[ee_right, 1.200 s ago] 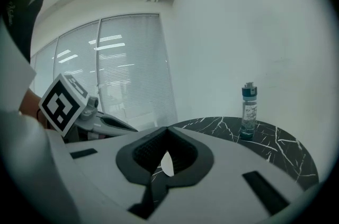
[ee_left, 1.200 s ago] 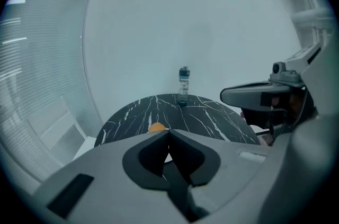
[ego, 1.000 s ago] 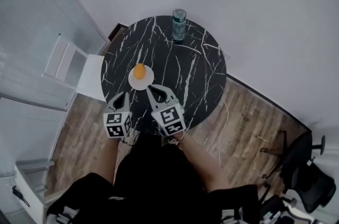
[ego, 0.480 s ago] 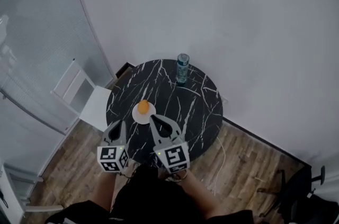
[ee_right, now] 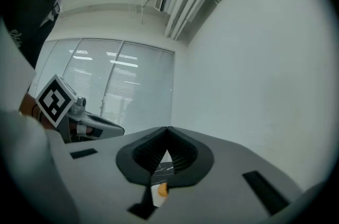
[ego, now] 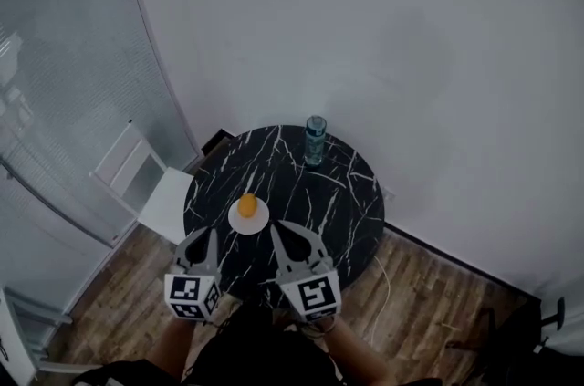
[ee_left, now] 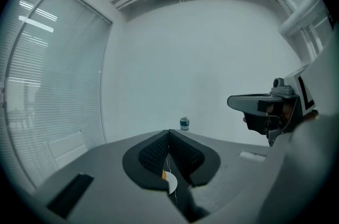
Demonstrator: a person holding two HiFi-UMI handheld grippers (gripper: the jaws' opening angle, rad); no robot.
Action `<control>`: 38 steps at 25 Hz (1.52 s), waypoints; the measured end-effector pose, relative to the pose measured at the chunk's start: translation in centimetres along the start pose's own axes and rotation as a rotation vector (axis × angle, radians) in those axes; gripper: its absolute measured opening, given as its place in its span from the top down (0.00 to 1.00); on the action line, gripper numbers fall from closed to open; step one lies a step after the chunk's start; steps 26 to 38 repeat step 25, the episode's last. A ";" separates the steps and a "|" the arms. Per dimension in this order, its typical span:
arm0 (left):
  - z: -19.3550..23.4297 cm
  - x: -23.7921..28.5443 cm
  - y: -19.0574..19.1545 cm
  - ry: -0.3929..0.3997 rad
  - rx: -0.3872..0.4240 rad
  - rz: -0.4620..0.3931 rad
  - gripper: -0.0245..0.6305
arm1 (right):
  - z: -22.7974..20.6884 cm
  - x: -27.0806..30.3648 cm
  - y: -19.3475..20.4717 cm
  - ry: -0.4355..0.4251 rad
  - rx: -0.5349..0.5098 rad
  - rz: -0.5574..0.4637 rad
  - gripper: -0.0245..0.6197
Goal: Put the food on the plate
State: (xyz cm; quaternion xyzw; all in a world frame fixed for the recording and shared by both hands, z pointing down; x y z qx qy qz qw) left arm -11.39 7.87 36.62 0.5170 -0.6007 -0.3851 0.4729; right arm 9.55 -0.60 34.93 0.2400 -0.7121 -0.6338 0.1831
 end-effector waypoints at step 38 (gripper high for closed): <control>-1.8 2.7 -1.3 0.034 0.016 0.016 0.96 | -3.0 1.4 0.9 -0.019 0.030 0.025 0.97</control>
Point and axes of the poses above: the fingertips, and each gripper's own axes: x forward along the fingers, z to its left, y out of its underside, the point moved 10 cm from there along -x, backward along the fingers, and after that the axes turned 14 degrees about x, right-handed, at the moved point
